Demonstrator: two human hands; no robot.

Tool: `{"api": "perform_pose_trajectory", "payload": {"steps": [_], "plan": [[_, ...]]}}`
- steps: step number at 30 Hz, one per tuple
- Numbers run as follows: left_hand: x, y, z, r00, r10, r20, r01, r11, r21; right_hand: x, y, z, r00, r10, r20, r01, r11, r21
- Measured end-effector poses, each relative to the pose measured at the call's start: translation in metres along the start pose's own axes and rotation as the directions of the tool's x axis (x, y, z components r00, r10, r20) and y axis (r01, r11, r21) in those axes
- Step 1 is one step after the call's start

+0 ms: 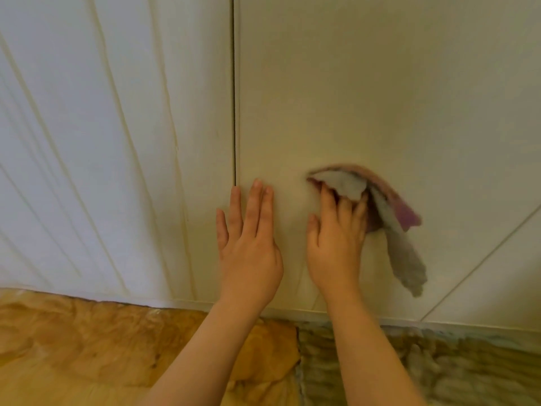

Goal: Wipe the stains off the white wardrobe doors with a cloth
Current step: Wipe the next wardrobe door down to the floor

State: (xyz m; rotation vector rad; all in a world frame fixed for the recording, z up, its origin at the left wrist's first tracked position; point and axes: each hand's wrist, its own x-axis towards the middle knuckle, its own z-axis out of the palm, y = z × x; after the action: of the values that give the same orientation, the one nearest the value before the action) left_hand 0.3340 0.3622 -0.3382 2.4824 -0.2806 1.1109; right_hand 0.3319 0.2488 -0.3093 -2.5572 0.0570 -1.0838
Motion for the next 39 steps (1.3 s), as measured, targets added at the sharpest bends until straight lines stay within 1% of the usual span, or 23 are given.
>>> {"api": "perform_pose_trajectory", "payload": {"steps": [2, 5, 8, 13, 16, 17, 18, 19, 20, 22, 23, 24, 25, 28, 29, 31, 32, 33, 35, 36, 37, 38, 39], "plan": [[-0.012, -0.004, 0.009, 1.0, -0.025, 0.01, 0.025, 1.0, 0.015, -0.038, 0.016, 0.025, 0.997, 0.023, 0.078, -0.017, 0.997, -0.077], [-0.032, -0.009, 0.023, 0.999, -0.035, 0.034, 0.033, 0.999, 0.041, -0.078, 0.029, 0.044, 0.976, 0.057, 0.208, -0.035, 0.993, -0.11], [-0.05, -0.018, 0.032, 0.998, -0.009, 0.069, 0.006, 0.998, 0.056, -0.099, 0.034, 0.054, 0.941, 0.106, 0.323, -0.081, 0.993, -0.09], [-0.06, -0.023, 0.036, 0.996, 0.002, 0.09, -0.008, 0.998, 0.065, -0.131, 0.041, 0.065, 0.865, 0.226, 0.449, -0.252, 0.968, -0.001], [-0.061, -0.025, 0.036, 0.995, 0.0, 0.099, -0.006, 0.998, 0.061, -0.135, 0.039, 0.067, 0.787, 0.314, 0.531, -0.333, 0.941, -0.061], [-0.06, -0.025, 0.036, 0.995, -0.001, 0.099, -0.005, 0.998, 0.06, -0.134, 0.04, 0.069, 0.766, 0.368, 0.527, -0.393, 0.917, -0.068], [-0.061, -0.024, 0.036, 0.995, -0.003, 0.099, -0.003, 0.998, 0.057, -0.131, 0.038, 0.067, 0.717, 0.44, 0.541, -0.478, 0.875, -0.078], [-0.061, -0.024, 0.037, 0.995, -0.004, 0.096, -0.001, 0.999, 0.052, -0.13, 0.038, 0.072, 0.645, 0.518, 0.562, -0.599, 0.8, -0.05], [-0.061, -0.024, 0.037, 0.996, -0.003, 0.094, -0.001, 0.999, 0.048, -0.127, 0.039, 0.073, 0.549, 0.589, 0.593, -0.742, 0.67, 0.022], [-0.059, -0.025, 0.036, 0.995, -0.004, 0.096, -0.001, 0.999, 0.052, -0.12, 0.037, 0.079, 0.402, 0.661, 0.634, -0.911, 0.355, 0.209], [-0.058, -0.025, 0.036, 0.995, -0.009, 0.102, 0.003, 0.999, 0.054, -0.118, 0.039, 0.083, 0.335, 0.691, 0.641, -0.938, 0.181, 0.296], [-0.059, -0.025, 0.036, 0.994, -0.013, 0.109, 0.007, 0.999, 0.052, -0.117, 0.04, 0.083, 0.253, 0.703, 0.665, -0.933, -0.004, 0.359], [-0.059, -0.025, 0.036, 0.994, -0.015, 0.11, 0.01, 0.999, 0.045, -0.115, 0.041, 0.083, 0.185, 0.684, 0.706, -0.913, -0.145, 0.38], [-0.061, -0.024, 0.036, 0.995, -0.014, 0.1, 0.011, 0.999, 0.035, -0.112, 0.049, 0.076, 0.101, 0.611, 0.785, -0.694, -0.522, 0.495], [-0.06, -0.024, 0.036, 0.995, -0.01, 0.1, 0.007, 0.999, 0.034, -0.112, 0.052, 0.077, 0.089, 0.606, 0.79, -0.685, -0.538, 0.49], [-0.059, -0.026, 0.037, 0.994, -0.004, 0.108, 0.0, 0.999, 0.037, -0.113, 0.055, 0.078, 0.04, 0.584, 0.811, -0.573, -0.652, 0.497], [-0.06, -0.027, 0.037, 0.994, -0.002, 0.112, -0.002, 0.999, 0.037, -0.113, 0.053, 0.075, 0.025, 0.577, 0.816, -0.542, -0.678, 0.496], [-0.061, -0.027, 0.037, 0.994, 0.002, 0.112, -0.006, 0.999, 0.035, -0.114, 0.056, 0.075, 0.032, 0.565, 0.824, -0.537, -0.686, 0.491], [-0.062, -0.026, 0.036, 0.994, 0.007, 0.112, -0.011, 0.999, 0.034, -0.109, 0.055, 0.071, 0.005, 0.579, 0.815, -0.54, -0.684, 0.49], [-0.062, -0.026, 0.036, 0.993, 0.006, 0.114, -0.011, 0.999, 0.039, -0.108, 0.054, 0.07, 0.025, 0.588, 0.809, -0.56, -0.662, 0.498], [-0.061, -0.026, 0.036, 0.993, 0.003, 0.114, -0.008, 0.999, 0.044, -0.103, 0.049, 0.067, 0.024, 0.556, 0.831, -0.529, -0.698, 0.482], [-0.06, -0.026, 0.036, 0.993, -0.007, 0.117, 0.001, 0.999, 0.047, -0.102, 0.048, 0.064, 0.028, 0.577, 0.816, -0.542, -0.677, 0.498], [-0.06, -0.026, 0.037, 0.993, -0.017, 0.117, 0.012, 0.999, 0.045, -0.098, 0.041, 0.06, 0.066, 0.602, 0.796, -0.553, -0.642, 0.531]]}}
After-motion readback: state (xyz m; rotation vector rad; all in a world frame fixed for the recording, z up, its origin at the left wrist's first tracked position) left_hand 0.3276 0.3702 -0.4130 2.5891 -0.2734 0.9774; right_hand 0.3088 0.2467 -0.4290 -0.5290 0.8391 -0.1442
